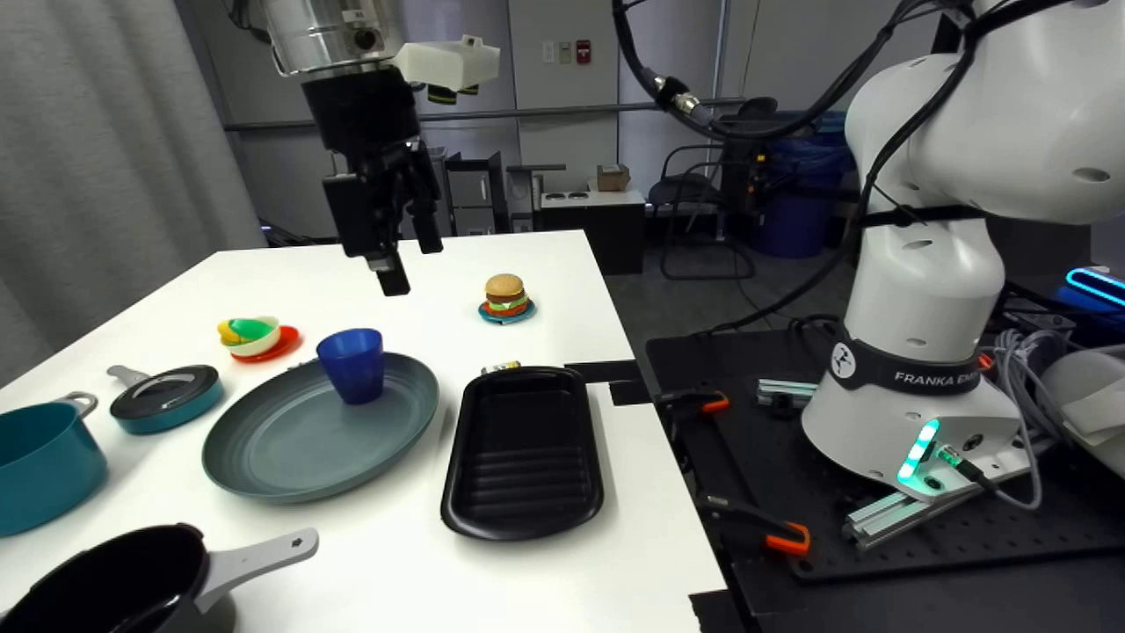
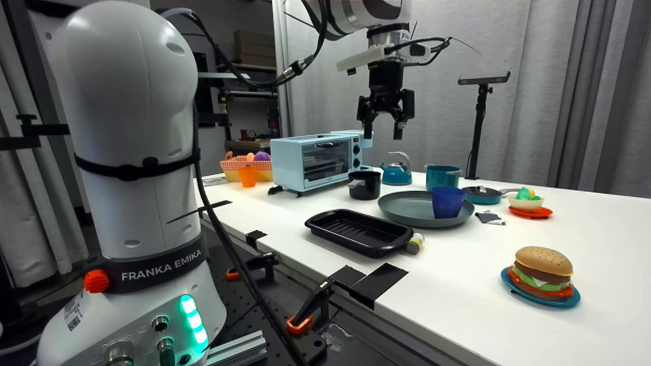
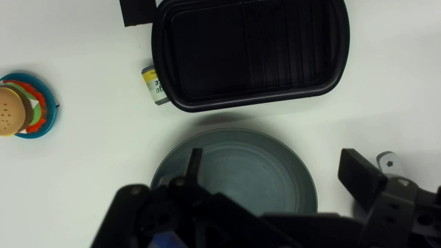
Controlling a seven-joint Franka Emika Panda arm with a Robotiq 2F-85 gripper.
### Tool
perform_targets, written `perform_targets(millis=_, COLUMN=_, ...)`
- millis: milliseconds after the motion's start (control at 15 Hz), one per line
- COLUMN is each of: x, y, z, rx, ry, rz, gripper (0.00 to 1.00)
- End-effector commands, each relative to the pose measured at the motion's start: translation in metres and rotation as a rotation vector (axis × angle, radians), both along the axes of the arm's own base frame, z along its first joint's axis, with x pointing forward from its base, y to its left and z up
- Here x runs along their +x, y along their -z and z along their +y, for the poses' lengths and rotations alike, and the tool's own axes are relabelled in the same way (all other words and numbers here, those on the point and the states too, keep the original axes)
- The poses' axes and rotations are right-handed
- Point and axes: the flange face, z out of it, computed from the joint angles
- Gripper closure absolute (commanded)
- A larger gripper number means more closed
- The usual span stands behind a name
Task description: Pour the contents of the blue cup onto the plate
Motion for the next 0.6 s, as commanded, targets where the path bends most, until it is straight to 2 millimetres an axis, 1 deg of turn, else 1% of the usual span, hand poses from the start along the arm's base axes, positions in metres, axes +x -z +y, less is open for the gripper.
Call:
perform_targets(millis=0, x=0.012, y=0.000, z=-0.022, rx=0.000, ry=0.074, rz=-0.047, gripper=0.00)
perform_targets(millis=533, x=0.037, y=0.006, z=-0.066, rx=-0.012, ry=0.174, rz=-0.125, gripper=0.00)
